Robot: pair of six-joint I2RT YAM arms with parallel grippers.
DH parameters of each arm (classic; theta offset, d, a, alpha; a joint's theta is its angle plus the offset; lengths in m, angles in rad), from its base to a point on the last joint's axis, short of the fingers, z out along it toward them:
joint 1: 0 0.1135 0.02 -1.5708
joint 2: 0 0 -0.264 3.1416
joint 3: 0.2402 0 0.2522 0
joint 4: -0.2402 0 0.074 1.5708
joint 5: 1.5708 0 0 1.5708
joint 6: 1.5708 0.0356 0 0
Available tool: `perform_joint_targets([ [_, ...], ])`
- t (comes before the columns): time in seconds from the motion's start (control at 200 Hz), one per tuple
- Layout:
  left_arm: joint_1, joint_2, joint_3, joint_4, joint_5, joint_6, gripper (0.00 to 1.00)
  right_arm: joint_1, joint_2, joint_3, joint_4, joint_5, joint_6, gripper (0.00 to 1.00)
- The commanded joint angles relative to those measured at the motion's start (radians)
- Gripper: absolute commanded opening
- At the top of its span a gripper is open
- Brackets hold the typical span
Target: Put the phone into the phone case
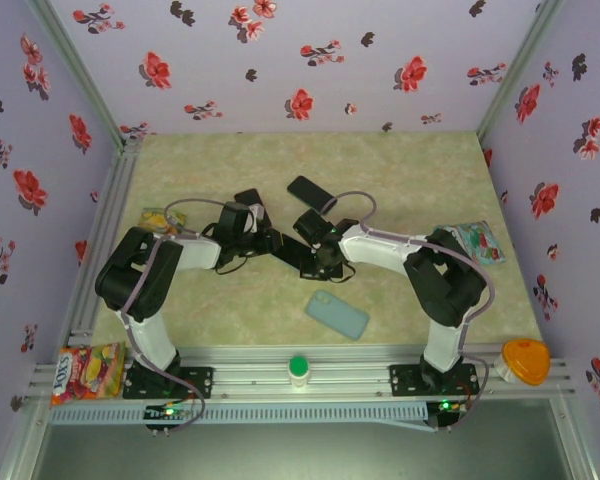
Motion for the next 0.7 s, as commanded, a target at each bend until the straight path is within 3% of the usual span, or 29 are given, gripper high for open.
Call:
perform_joint_targets([
  [0.0,-0.006,0.023,-0.008,-0.007,0.005,0.025,0.41,0.008,0.228,-0.095,0.055,0.052,-0.021,0.00],
  [0.37,-0.006,0.019,-0.010,-0.007,-0.001,0.020,0.41,0.007,0.243,-0.102,0.076,0.026,-0.025,0.00],
  [0.695,-0.006,0.009,-0.003,-0.028,-0.013,0.026,0.41,-0.012,0.072,-0.087,0.068,0.020,-0.021,0.00],
])
